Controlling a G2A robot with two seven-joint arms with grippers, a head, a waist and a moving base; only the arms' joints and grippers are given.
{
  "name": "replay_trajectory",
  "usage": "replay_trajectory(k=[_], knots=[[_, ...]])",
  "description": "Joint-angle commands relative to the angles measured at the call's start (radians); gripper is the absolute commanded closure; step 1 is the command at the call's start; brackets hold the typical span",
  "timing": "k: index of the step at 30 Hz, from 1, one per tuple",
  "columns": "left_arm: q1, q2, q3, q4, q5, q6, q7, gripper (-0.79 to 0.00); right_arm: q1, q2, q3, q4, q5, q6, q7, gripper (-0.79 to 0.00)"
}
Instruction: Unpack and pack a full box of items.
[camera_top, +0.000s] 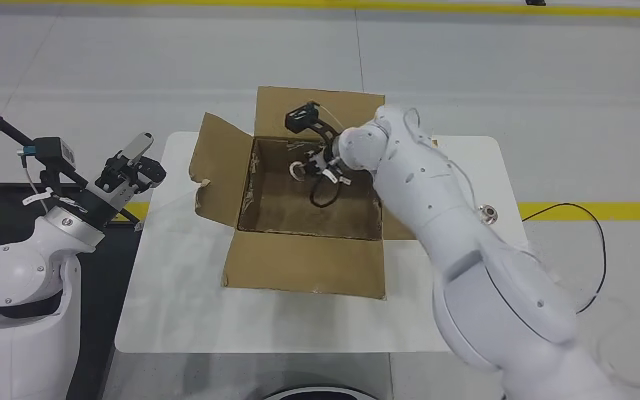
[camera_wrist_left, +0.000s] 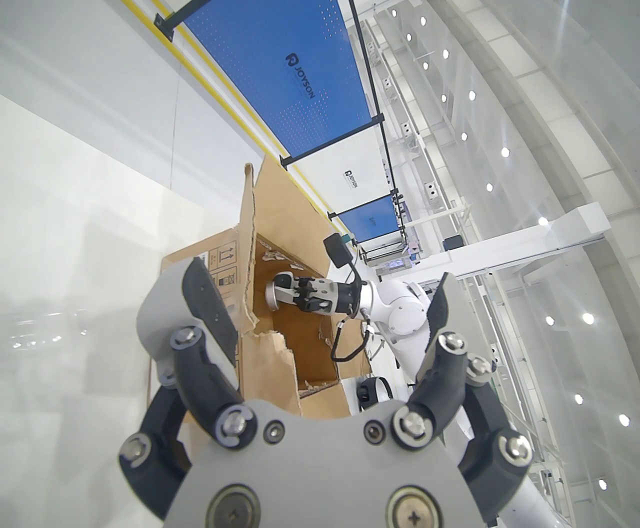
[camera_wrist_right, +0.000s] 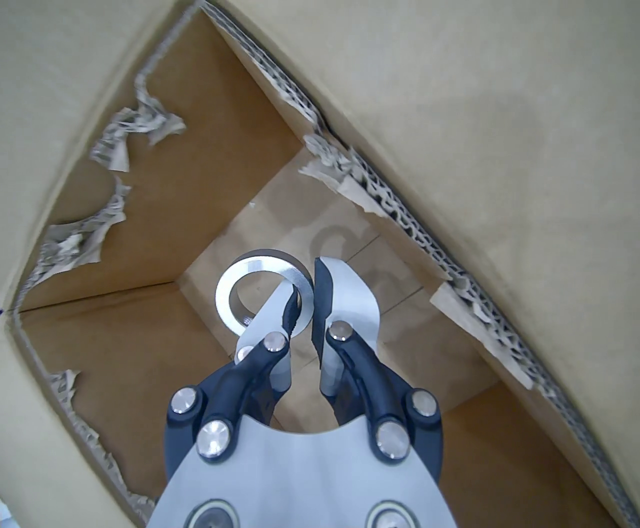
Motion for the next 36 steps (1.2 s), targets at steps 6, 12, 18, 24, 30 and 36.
replay_trajectory(k=[6, 12, 18, 24, 30, 36], knots=[[0.000, 0.000, 0.000, 0.000, 0.000, 0.000, 0.000, -0.785, 0.006, 0.055, 0.061, -0.084, 0.058, -0.075, 0.033, 0.000], [0.000, 0.000, 0.000, 0.000, 0.000, 0.000, 0.000, -0.785, -0.034, 0.134, 0.135, -0.269, 0.071, -0.050, 0.076, 0.000], [0.000, 0.000, 0.000, 0.000, 0.000, 0.000, 0.000, -0.785, -0.221, 0.270, 0.312, -0.742, 0.004, 0.137, 0.198, 0.000], [0.000, 0.000, 0.000, 0.000, 0.000, 0.000, 0.000, -0.785, -0.607, 0.387, 0.584, -1.420, -0.110, 0.348, 0.408, 0.000], [0.000, 0.000, 0.000, 0.000, 0.000, 0.000, 0.000, -0.785, -0.786, 0.431, 0.743, -1.716, -0.252, 0.476, 0.494, 0.000], [0.000, 0.000, 0.000, 0.000, 0.000, 0.000, 0.000, -0.785, -0.892, 0.470, 0.938, -1.884, -0.480, 0.594, 0.647, 0.000]])
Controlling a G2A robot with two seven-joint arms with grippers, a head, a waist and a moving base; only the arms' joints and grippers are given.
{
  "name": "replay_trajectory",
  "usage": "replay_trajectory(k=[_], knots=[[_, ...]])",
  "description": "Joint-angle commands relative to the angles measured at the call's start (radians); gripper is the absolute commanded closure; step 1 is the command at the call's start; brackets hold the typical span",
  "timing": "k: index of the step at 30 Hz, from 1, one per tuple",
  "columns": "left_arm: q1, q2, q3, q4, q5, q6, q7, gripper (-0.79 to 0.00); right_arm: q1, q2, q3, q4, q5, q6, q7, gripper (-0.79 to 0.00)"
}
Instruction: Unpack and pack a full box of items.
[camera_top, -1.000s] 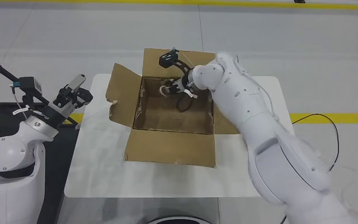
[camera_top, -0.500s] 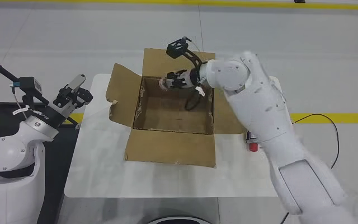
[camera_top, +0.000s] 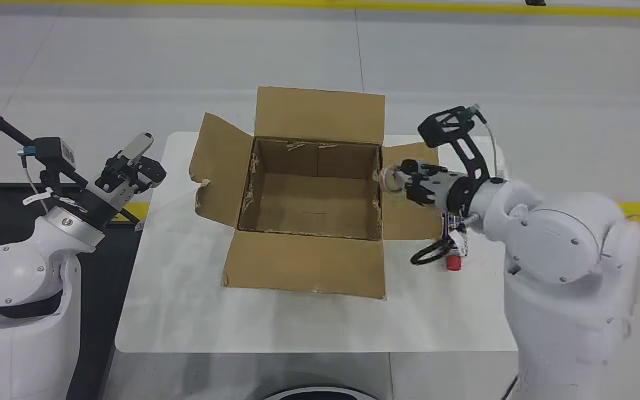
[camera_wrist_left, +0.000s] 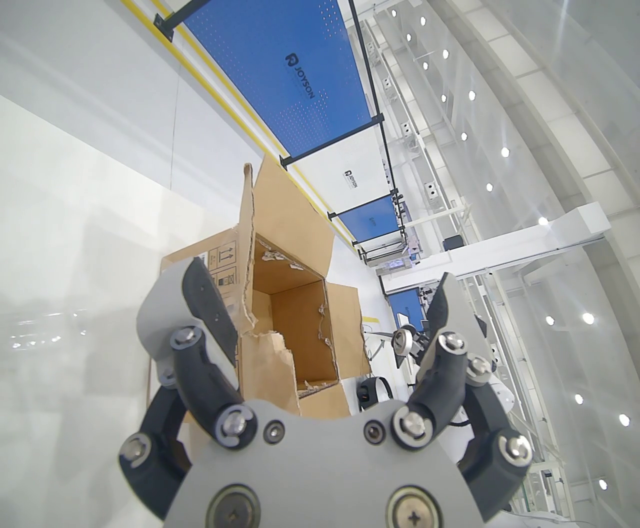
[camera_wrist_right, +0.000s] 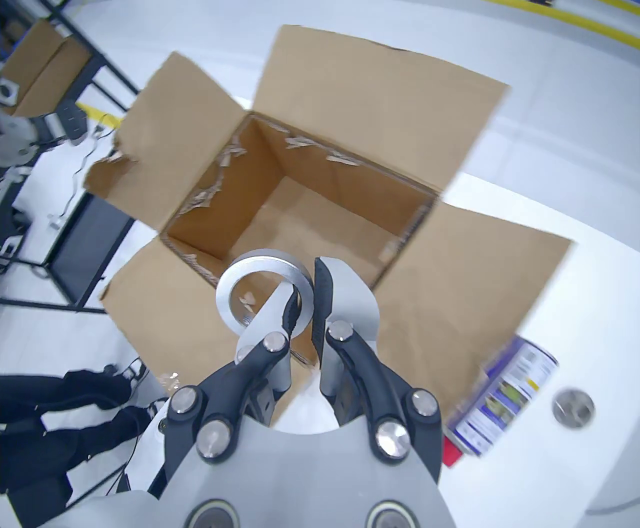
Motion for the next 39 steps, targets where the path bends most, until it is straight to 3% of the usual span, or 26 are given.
replay_trajectory(k=[1, 12, 22, 39], knots=[[0.000, 0.000, 0.000, 0.000, 0.000, 0.000, 0.000, -0.785, -0.022, 0.011, 0.063, -0.024, -0.084, 0.023, 0.056, 0.000], [0.000, 0.000, 0.000, 0.000, 0.000, 0.000, 0.000, -0.785, -0.126, 0.068, 0.238, 0.183, -0.319, 0.030, 0.075, 0.000], [0.000, 0.000, 0.000, 0.000, 0.000, 0.000, 0.000, -0.785, -0.134, 0.095, 0.206, 0.424, -0.386, 0.046, 0.075, 0.000], [0.000, 0.000, 0.000, 0.000, 0.000, 0.000, 0.000, -0.785, -0.085, 0.101, 0.140, 0.627, -0.377, 0.063, 0.002, 0.000]])
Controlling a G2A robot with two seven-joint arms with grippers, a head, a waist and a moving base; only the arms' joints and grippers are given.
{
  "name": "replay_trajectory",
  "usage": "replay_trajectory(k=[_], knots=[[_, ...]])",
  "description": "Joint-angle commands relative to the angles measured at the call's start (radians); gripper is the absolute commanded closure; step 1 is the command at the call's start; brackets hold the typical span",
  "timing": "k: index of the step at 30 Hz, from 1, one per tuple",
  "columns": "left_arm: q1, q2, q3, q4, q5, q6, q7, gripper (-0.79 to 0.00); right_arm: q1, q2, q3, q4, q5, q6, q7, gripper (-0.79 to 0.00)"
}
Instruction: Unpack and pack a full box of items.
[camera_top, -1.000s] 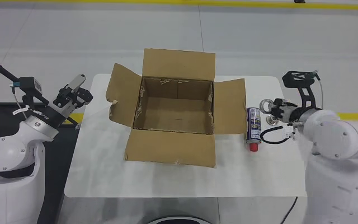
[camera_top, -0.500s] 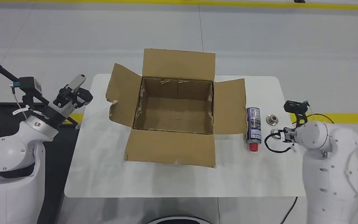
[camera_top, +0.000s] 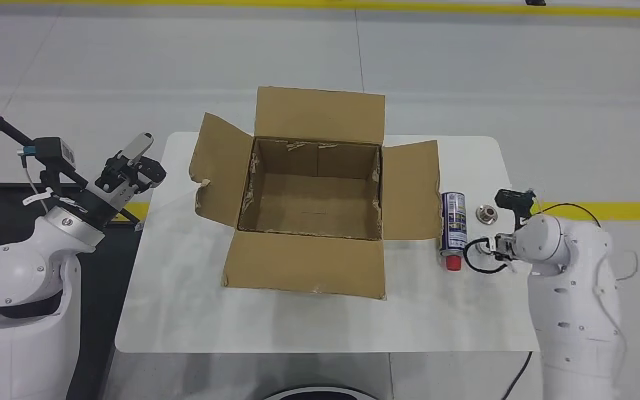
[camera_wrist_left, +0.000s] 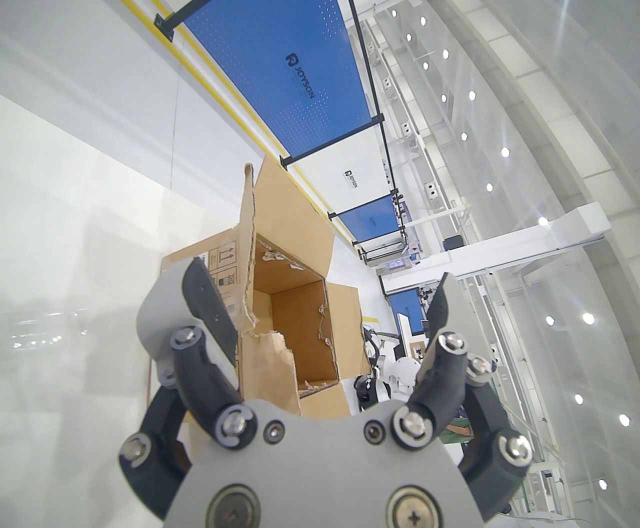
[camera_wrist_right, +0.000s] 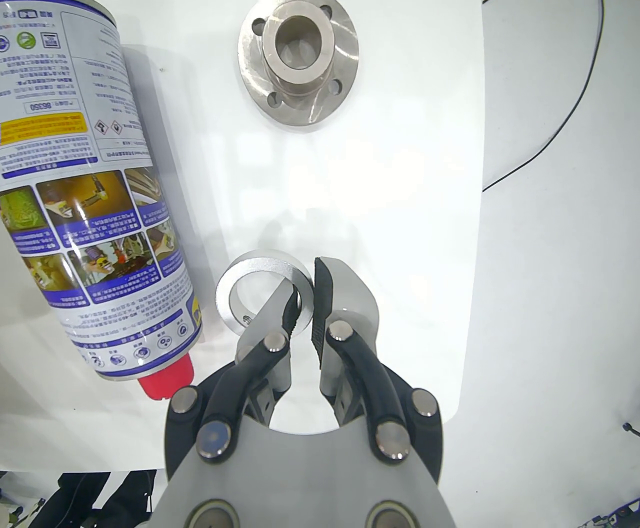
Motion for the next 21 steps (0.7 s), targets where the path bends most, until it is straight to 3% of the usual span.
replay_trajectory(k=[1, 5, 14, 18, 21], knots=[[0.000, 0.000, 0.000, 0.000, 0.000, 0.000, 0.000, -0.785, 0.006, 0.000, -0.005, 0.019, 0.002, 0.003, -0.010, 0.000], [0.000, 0.000, 0.000, 0.000, 0.000, 0.000, 0.000, -0.785, 0.014, 0.001, -0.013, 0.049, 0.004, 0.008, -0.023, 0.000], [0.000, 0.000, 0.000, 0.000, 0.000, 0.000, 0.000, -0.785, 0.027, 0.004, -0.032, 0.098, -0.005, 0.024, -0.028, -0.200], [0.000, 0.000, 0.000, 0.000, 0.000, 0.000, 0.000, -0.785, 0.029, 0.006, -0.032, 0.100, -0.009, 0.028, -0.028, -0.379], [0.000, 0.000, 0.000, 0.000, 0.000, 0.000, 0.000, -0.785, 0.032, 0.009, -0.025, 0.081, -0.012, 0.028, -0.030, -0.591]])
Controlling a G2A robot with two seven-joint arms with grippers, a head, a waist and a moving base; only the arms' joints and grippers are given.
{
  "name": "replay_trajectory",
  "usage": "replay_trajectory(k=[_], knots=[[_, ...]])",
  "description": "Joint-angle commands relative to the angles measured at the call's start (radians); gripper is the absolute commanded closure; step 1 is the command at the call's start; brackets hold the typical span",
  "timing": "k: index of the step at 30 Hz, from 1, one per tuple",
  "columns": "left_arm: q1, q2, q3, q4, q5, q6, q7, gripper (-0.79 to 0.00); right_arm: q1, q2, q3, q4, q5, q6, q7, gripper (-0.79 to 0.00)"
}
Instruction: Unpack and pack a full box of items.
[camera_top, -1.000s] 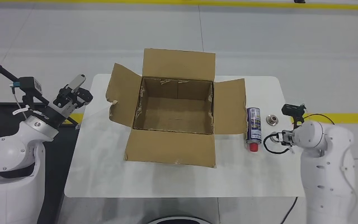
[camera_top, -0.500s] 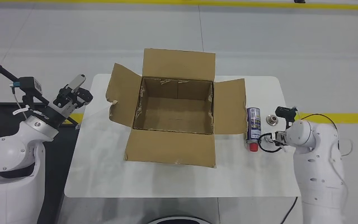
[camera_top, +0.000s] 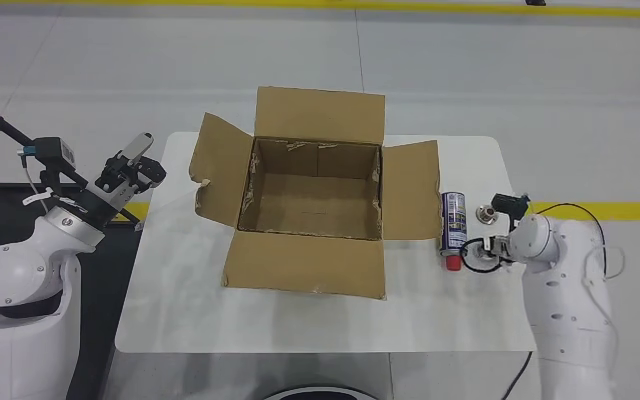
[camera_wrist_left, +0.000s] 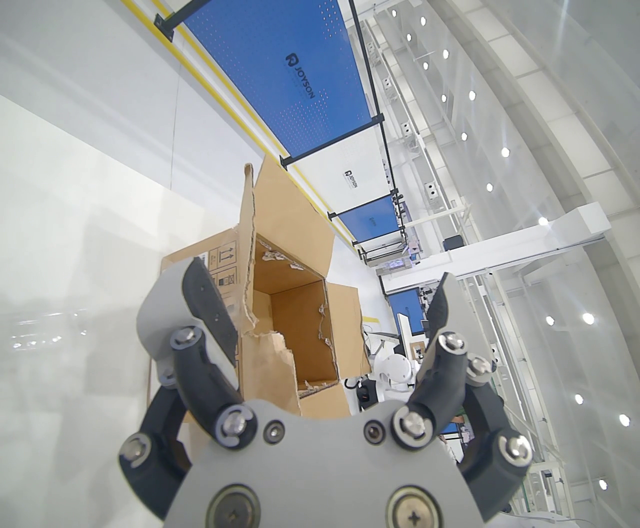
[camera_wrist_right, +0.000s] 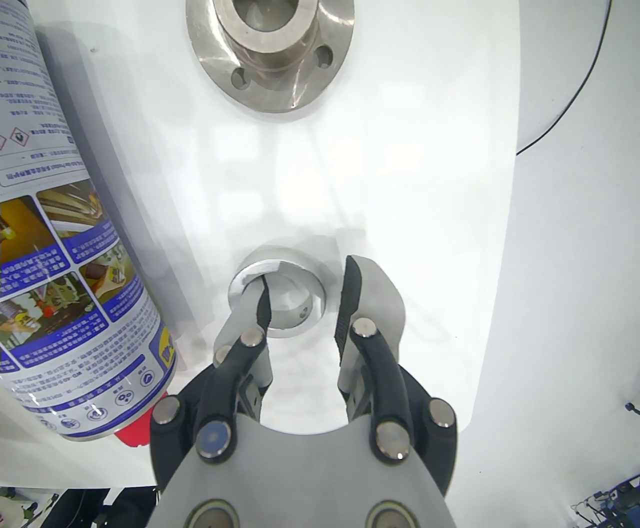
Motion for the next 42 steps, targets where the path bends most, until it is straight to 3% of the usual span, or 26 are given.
replay_trajectory(k=[1, 3, 8, 12, 20, 25, 31, 42], knots=[[0.000, 0.000, 0.000, 0.000, 0.000, 0.000, 0.000, -0.785, 0.003, 0.002, 0.007, -0.029, -0.002, 0.004, -0.003, -0.659], [0.000, 0.000, 0.000, 0.000, 0.000, 0.000, 0.000, -0.785, 0.006, 0.004, 0.018, -0.083, 0.002, 0.012, -0.003, -0.785], [0.000, 0.000, 0.000, 0.000, 0.000, 0.000, 0.000, -0.785, 0.033, 0.008, 0.058, -0.220, 0.074, 0.013, -0.009, -0.785], [0.000, 0.000, 0.000, 0.000, 0.000, 0.000, 0.000, -0.785, 0.056, 0.001, 0.080, -0.270, 0.278, 0.001, -0.071, -0.785], [0.012, 0.000, -0.005, -0.009, -0.006, -0.012, 0.022, -0.785, 0.109, -0.014, 0.067, -0.160, 0.694, -0.072, -0.185, -0.785], [0.031, 0.002, -0.023, -0.023, -0.012, -0.012, 0.046, -0.785, 0.140, -0.017, 0.030, -0.065, 0.876, -0.174, -0.185, -0.785], [0.038, 0.003, -0.026, -0.028, -0.013, -0.010, 0.052, -0.785, 0.204, -0.022, -0.070, 0.010, 0.935, -0.222, -0.174, -0.785], [0.038, 0.003, -0.026, -0.028, -0.013, -0.010, 0.052, -0.785, 0.292, -0.023, -0.188, 0.100, 0.939, -0.221, -0.173, -0.785]])
